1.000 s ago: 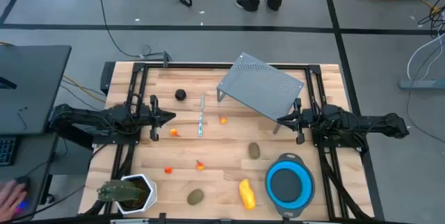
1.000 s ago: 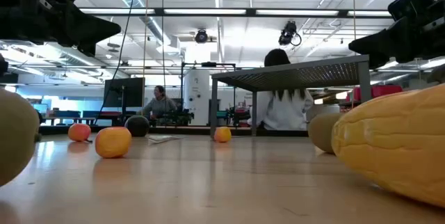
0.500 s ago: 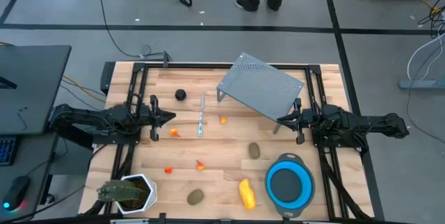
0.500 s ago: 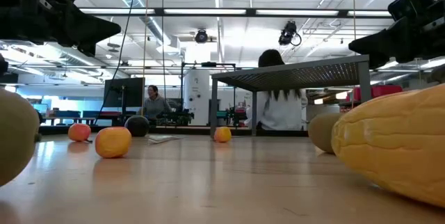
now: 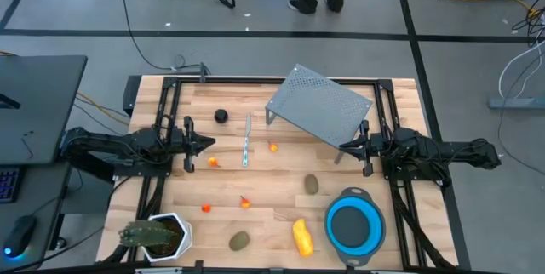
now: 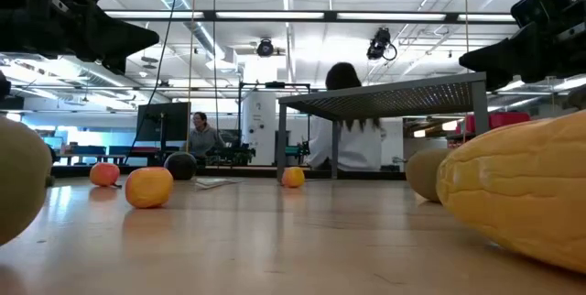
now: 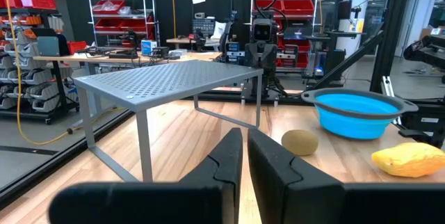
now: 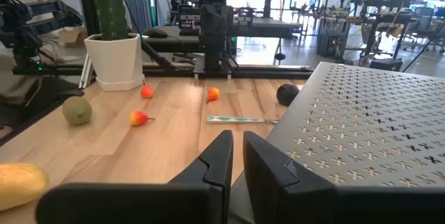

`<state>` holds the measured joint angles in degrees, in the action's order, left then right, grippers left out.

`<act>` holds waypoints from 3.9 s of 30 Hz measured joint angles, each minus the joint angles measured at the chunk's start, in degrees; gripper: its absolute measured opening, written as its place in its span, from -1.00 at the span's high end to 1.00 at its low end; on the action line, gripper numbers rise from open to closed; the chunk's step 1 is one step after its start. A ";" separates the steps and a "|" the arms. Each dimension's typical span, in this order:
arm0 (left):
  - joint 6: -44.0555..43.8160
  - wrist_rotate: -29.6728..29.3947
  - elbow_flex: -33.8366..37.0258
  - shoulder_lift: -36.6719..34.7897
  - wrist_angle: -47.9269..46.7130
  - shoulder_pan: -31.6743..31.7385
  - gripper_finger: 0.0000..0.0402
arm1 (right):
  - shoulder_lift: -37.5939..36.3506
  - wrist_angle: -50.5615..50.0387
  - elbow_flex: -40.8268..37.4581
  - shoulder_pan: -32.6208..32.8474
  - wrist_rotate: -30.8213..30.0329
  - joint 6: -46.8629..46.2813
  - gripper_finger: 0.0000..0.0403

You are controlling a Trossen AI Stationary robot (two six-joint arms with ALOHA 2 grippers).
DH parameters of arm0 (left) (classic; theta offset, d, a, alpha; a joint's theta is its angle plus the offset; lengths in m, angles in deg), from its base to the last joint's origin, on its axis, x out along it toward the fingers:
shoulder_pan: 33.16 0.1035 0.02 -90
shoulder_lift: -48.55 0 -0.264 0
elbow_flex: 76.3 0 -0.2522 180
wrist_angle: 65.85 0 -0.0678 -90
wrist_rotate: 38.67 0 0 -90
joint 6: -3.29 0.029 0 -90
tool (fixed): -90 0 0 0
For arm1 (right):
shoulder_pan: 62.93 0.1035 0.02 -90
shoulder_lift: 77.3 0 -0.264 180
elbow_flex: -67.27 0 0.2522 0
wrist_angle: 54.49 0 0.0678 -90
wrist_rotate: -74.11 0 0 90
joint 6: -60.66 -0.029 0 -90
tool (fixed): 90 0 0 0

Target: Pick & Place Fruit

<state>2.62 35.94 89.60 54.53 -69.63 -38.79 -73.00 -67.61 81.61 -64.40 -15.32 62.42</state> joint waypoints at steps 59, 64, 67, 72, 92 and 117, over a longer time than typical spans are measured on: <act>-8.56 0.01 -0.01 0.00 0.61 0.00 0.84 | 0.00 0.00 0.00 0.00 0.00 0.00 0.79; -13.68 0.02 0.00 0.00 0.74 -0.01 0.84 | 0.01 -0.02 0.00 0.00 0.01 0.00 0.79; -15.06 0.00 0.00 0.00 0.82 0.00 0.84 | 0.01 0.29 -0.02 0.00 -0.95 0.01 0.79; -15.72 2.58 -0.01 0.00 2.68 0.00 0.84 | -0.01 0.94 -0.01 -0.02 -3.51 0.02 0.79; -8.90 -1.58 -0.01 0.00 7.99 -0.02 0.84 | 0.01 12.38 0.00 0.04 1.58 -13.24 0.79; 4.57 -11.25 -2.34 -0.02 18.32 0.00 0.84 | 28.99 -21.39 37.81 3.67 -1.99 -4.77 0.67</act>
<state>7.19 24.68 87.26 54.51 -51.31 -38.79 -44.01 -89.00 119.41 -60.73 -17.31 57.66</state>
